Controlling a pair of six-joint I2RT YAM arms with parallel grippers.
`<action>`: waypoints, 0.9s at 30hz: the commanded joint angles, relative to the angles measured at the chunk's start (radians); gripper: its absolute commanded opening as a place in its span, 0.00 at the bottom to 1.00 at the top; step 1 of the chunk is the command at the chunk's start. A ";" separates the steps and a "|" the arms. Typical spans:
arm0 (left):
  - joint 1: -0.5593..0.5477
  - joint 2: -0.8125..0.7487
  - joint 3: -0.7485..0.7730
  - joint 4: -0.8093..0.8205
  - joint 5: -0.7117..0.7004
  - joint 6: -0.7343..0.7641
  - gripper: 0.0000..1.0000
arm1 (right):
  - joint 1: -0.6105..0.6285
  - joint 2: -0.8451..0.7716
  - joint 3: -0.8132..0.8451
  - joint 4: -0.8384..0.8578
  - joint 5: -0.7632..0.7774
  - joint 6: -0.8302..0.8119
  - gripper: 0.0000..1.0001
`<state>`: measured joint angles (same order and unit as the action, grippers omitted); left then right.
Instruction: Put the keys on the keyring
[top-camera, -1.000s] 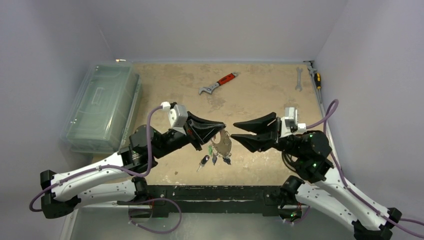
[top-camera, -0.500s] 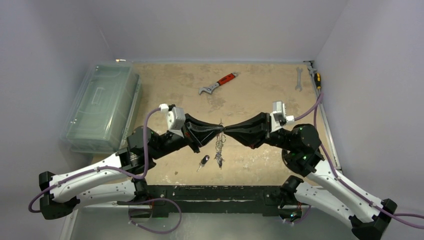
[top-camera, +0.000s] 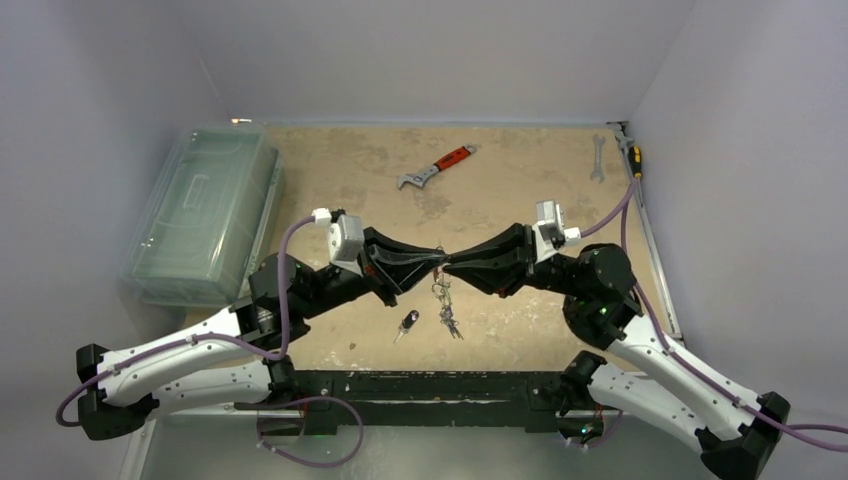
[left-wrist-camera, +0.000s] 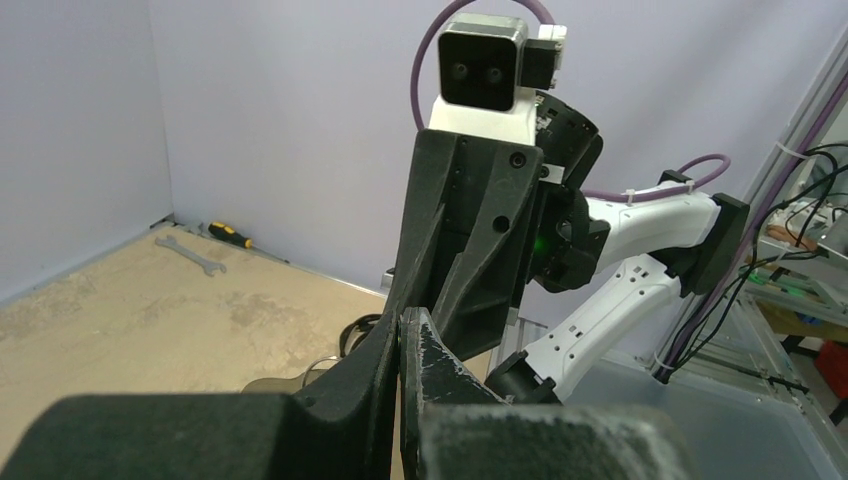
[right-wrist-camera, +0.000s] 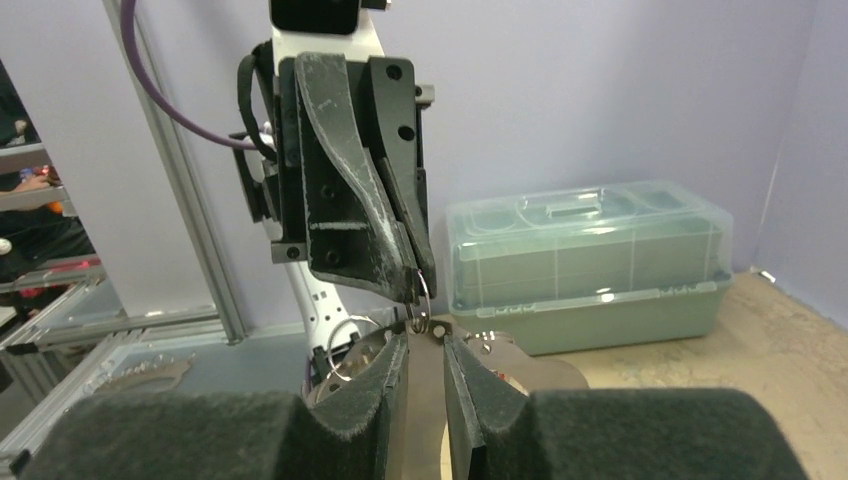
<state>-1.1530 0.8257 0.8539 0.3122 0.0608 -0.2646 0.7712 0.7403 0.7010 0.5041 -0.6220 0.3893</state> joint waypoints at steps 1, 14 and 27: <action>0.003 -0.006 0.017 0.092 0.037 0.022 0.00 | -0.005 0.008 0.020 0.053 -0.050 0.020 0.23; 0.003 0.003 0.017 0.085 0.040 0.031 0.00 | -0.010 -0.007 0.051 0.022 -0.075 0.011 0.27; 0.003 0.027 0.028 0.088 0.109 0.028 0.00 | -0.016 0.018 0.058 0.009 -0.090 0.006 0.24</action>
<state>-1.1526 0.8455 0.8543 0.3321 0.1268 -0.2428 0.7589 0.7406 0.7189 0.5011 -0.6922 0.3996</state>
